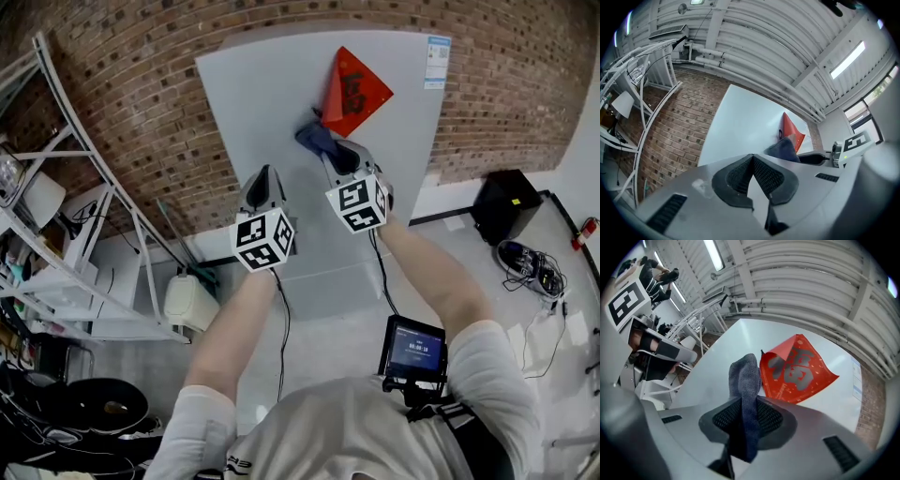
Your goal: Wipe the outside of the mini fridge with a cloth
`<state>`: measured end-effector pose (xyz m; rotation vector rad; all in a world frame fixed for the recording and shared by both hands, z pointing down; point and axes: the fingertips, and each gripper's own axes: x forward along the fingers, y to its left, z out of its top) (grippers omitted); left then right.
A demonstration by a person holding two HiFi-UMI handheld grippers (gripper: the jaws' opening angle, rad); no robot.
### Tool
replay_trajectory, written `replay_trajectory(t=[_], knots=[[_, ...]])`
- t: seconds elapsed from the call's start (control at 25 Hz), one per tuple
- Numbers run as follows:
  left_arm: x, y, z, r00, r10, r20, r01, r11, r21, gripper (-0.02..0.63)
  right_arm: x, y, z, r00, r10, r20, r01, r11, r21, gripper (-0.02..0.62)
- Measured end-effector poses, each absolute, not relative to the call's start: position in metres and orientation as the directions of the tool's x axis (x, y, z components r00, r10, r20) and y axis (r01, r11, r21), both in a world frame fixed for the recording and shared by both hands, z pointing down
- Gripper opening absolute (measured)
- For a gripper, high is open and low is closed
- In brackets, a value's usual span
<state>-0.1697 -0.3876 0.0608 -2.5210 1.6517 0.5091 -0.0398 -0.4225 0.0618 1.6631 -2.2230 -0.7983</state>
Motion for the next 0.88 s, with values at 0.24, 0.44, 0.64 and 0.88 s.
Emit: replay_trajectory(t=[0.24,0.44,0.64,0.88], knots=[[-0.117,-0.393,0.068,0.419,-0.851,-0.316,-0.875,-0.471,0.108,0.000,0.016,-0.425,0.072,-0.285,-0.952,-0.112,-0.799,0.171,0.576,0.086],[-0.079,-0.398,0.071,0.447,-0.839,-0.309,-0.862,-0.497,0.100,0.000,0.061,-0.429,0.068,-0.249,-0.960,-0.126,-0.823,0.141,0.550,0.086],[-0.049,-0.402,0.071,0.464,-0.831,-0.308,-0.853,-0.512,0.095,0.000,0.100,-0.431,0.065,-0.221,-0.965,-0.141,-0.843,0.117,0.524,0.086],[-0.014,-0.406,0.072,0.487,-0.820,-0.302,-0.840,-0.534,0.096,0.000,0.149,-0.433,0.057,-0.173,-0.972,-0.159,-0.877,0.079,0.475,0.086]])
